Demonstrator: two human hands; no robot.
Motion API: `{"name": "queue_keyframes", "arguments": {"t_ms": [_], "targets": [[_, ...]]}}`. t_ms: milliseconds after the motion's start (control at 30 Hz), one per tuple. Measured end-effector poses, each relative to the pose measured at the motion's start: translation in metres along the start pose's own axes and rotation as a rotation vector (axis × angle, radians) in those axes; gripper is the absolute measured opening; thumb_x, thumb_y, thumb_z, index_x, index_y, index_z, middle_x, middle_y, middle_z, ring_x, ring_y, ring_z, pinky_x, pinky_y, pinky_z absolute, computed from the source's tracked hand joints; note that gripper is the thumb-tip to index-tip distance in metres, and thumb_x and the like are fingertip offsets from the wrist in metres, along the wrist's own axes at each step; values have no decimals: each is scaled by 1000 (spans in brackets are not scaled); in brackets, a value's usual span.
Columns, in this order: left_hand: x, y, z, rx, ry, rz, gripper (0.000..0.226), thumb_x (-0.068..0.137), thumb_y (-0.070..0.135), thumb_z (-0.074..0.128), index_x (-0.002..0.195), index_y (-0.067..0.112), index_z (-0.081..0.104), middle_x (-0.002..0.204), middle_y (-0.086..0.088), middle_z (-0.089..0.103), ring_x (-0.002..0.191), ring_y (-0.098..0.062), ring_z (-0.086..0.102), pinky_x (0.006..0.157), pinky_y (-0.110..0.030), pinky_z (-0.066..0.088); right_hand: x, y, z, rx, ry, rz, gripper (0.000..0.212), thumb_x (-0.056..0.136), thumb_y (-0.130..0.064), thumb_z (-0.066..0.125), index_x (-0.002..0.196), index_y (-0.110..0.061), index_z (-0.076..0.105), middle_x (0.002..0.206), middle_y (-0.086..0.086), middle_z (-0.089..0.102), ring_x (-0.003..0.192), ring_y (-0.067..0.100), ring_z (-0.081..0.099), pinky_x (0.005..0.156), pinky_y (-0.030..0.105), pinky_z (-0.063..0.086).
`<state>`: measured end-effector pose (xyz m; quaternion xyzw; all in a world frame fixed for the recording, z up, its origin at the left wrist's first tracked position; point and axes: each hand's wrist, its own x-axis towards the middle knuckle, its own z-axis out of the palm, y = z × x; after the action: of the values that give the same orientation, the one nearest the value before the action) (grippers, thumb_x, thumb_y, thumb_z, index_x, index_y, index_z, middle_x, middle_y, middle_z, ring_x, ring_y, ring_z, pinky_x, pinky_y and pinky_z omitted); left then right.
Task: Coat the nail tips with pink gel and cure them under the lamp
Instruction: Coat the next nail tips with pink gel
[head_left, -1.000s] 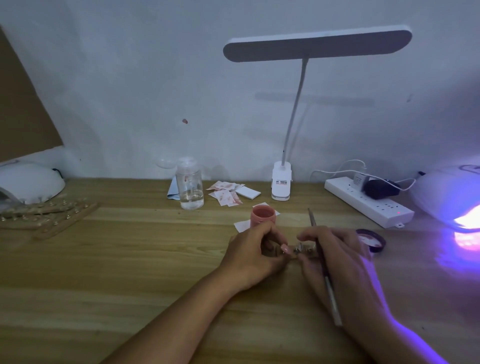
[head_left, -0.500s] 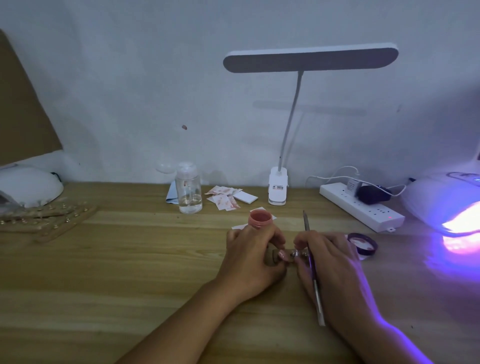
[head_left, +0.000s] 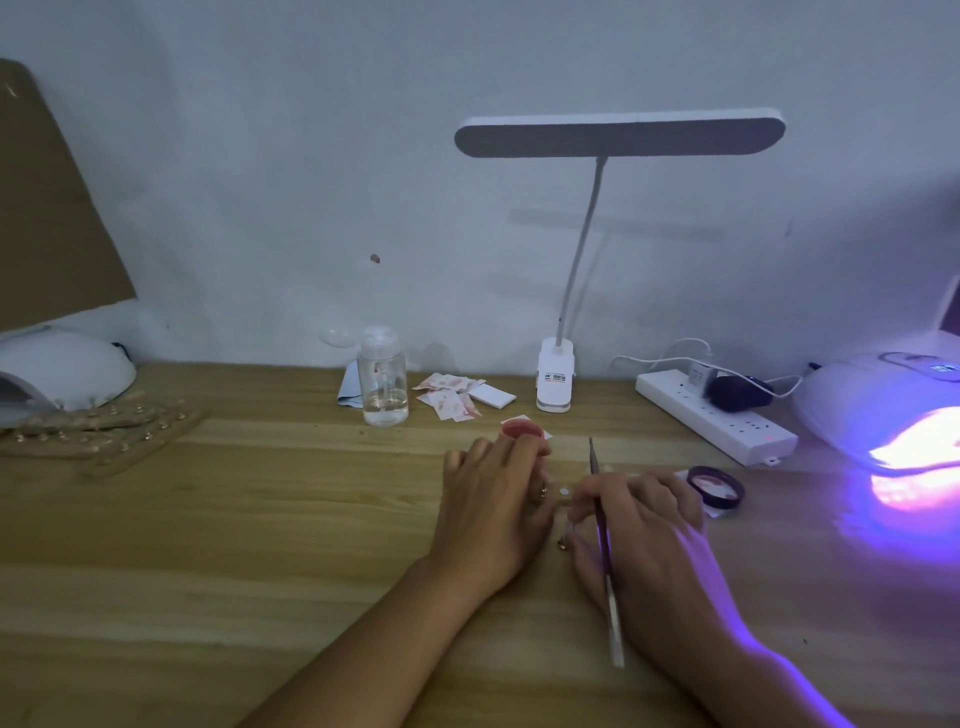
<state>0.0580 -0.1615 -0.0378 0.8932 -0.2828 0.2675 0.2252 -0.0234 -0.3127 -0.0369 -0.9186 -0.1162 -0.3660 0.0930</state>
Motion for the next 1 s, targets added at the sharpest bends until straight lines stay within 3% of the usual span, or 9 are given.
{"name": "queue_keyframes", "arguments": {"t_ms": [100, 233, 300, 433, 500, 633, 733, 833, 1000], "targets": [[2, -1, -10, -80, -54, 25, 22, 80, 30, 61, 101, 32, 55, 102, 16, 60, 95, -10, 51, 75, -29, 34, 2, -4, -2, -5, -13, 30, 33, 72, -16, 79, 93, -23, 54, 80, -13, 63, 82, 19, 58, 92, 31, 31], [5, -10, -23, -438, -468, -137, 21, 72, 25, 67, 92, 32, 67, 91, 19, 69, 85, 4, 62, 74, -21, 50, 5, -5, -4, 56, 21, 50, 24, 74, -15, 72, 89, -21, 54, 78, -15, 64, 79, 19, 62, 86, 29, 31], [2, -9, -23, -478, -550, -156, 18, 74, 22, 75, 86, 34, 68, 86, 18, 69, 81, 5, 63, 75, -19, 50, 5, -6, -5, 73, 30, 43, 29, 72, -14, 77, 89, -21, 55, 80, -15, 65, 79, 18, 62, 84, 30, 32], [-4, -7, -19, -570, -506, -164, 14, 78, 24, 80, 78, 33, 69, 80, 19, 66, 79, 3, 60, 76, -23, 49, 4, -8, -7, 100, 39, 34, 38, 65, -15, 88, 88, -19, 58, 82, -16, 65, 83, 11, 56, 82, 31, 34], [-7, -10, -21, -596, -446, -173, 12, 81, 22, 78, 82, 32, 71, 80, 20, 65, 71, 10, 56, 68, -16, 43, 5, -8, -9, 112, 37, 41, 34, 70, -30, 86, 89, -21, 60, 86, -19, 64, 85, 10, 57, 83, 33, 37], [-10, -22, -27, -465, -282, -224, 18, 82, 30, 74, 78, 45, 65, 89, 23, 67, 61, 3, 51, 64, -23, 42, 13, -15, -19, 329, 29, 184, 25, 93, -54, 39, 108, -39, 53, 82, -23, 63, 87, 0, 55, 84, 30, 39], [-10, -33, -28, -442, -261, -238, 13, 82, 33, 73, 81, 44, 65, 90, 20, 66, 65, 2, 49, 67, -24, 43, 38, -16, -21, 631, -1, 409, 13, 98, -51, 32, 104, -52, 44, 78, -17, 61, 77, -2, 57, 73, 19, 42], [-10, -38, -27, -509, -229, -275, 14, 83, 35, 75, 78, 44, 65, 93, 14, 68, 68, 1, 49, 74, -27, 46, 77, -11, -18, 762, -93, 580, 12, 96, -32, 47, 84, -35, 49, 68, -12, 63, 65, 1, 54, 66, 29, 40], [-9, -42, -20, -533, -224, -310, 5, 85, 37, 72, 86, 42, 72, 95, 13, 64, 74, -2, 51, 78, -29, 46, 119, -4, -2, 598, -211, 610, 23, 86, -16, 59, 64, -14, 62, 62, -2, 71, 67, 20, 61, 75, 45, 51]]}}
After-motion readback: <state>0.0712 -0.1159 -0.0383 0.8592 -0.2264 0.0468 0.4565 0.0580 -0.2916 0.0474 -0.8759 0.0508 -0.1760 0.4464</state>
